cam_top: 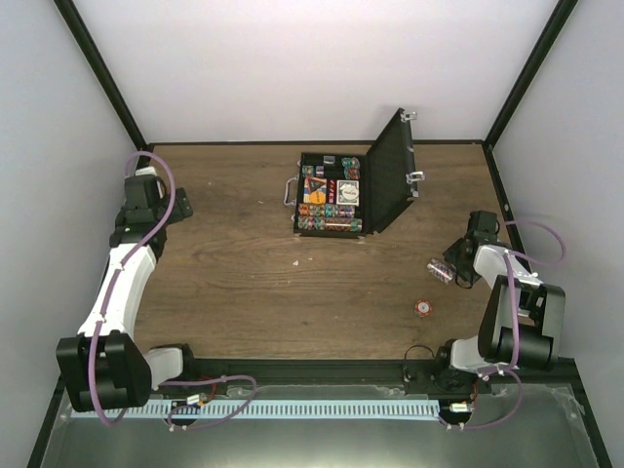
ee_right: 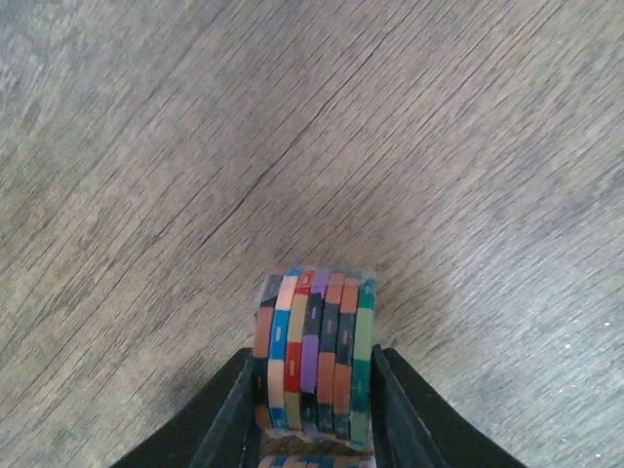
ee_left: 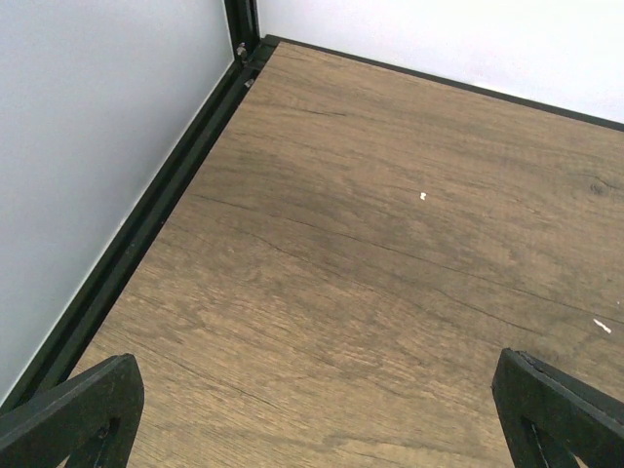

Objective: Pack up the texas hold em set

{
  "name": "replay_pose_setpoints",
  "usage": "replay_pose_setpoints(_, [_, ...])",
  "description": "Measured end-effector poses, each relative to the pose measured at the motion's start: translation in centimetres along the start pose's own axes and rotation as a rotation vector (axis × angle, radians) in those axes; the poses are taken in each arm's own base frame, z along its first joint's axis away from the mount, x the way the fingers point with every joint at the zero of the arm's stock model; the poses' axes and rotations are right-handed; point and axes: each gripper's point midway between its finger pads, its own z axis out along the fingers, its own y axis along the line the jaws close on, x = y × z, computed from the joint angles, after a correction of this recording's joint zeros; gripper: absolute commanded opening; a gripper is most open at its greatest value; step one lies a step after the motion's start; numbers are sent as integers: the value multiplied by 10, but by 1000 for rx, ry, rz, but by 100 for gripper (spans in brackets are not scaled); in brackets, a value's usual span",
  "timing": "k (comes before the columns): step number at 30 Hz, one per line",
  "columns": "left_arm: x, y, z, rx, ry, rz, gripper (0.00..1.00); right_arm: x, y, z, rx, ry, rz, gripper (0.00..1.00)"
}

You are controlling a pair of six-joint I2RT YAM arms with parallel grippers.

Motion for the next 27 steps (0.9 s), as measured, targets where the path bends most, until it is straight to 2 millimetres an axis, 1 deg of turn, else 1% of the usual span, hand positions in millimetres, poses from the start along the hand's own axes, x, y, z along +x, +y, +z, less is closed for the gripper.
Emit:
replay_pose_setpoints(3, [0, 0, 0, -3, -1, 1, 100, -2, -2, 0, 11, -12, -9, 21])
replay_pose_setpoints(7, [0, 1, 0, -8, -2, 2, 100, -4, -3, -1, 18, -22, -15, 16])
replay_pose_setpoints(9, [0, 1, 0, -10, -2, 2, 100, -8, -1, -6, 10, -43, -20, 17])
replay_pose_setpoints(11, [0, 1, 0, -10, -2, 2, 100, -19, 7, -20, -39, -101, -35, 18])
replay_pose_setpoints(14, [0, 1, 0, -10, -2, 2, 100, -48, 35, -60, -189, -253, -62, 17])
replay_pose_setpoints(16, [0, 1, 0, -10, -2, 2, 100, -67, 63, -93, -301, -365, -103, 17])
replay_pose_setpoints(18, [0, 1, 0, -10, -2, 2, 100, -78, 96, -121, -394, -437, -169, 17])
replay_pose_setpoints(19, [0, 1, 0, -10, -2, 2, 100, -80, 124, -138, -452, -466, -232, 17])
replay_pose_setpoints(20, [0, 1, 0, -10, -2, 2, 100, -78, 150, -152, -506, -481, -293, 17])
replay_pose_setpoints(21, [0, 1, 0, -10, -2, 2, 100, -73, 180, -167, -565, -492, -364, 17])
replay_pose_setpoints(22, [0, 1, 0, -10, -2, 2, 100, -64, 215, -185, -640, -499, -444, 17])
replay_pose_setpoints(24, [0, 1, 0, -11, -2, 2, 100, -40, 270, -213, -761, -498, -575, 17])
replay_pose_setpoints(25, [0, 1, 0, -11, -3, 1, 100, -29, 287, -222, -802, -497, -623, 17])
replay_pose_setpoints(26, [-1, 2, 0, -12, -3, 2, 100, -15, 304, -229, -845, -486, -677, 17])
replay_pose_setpoints(27, [-1, 2, 0, -13, -3, 1, 100, -1, 318, -232, -879, -468, -728, 18])
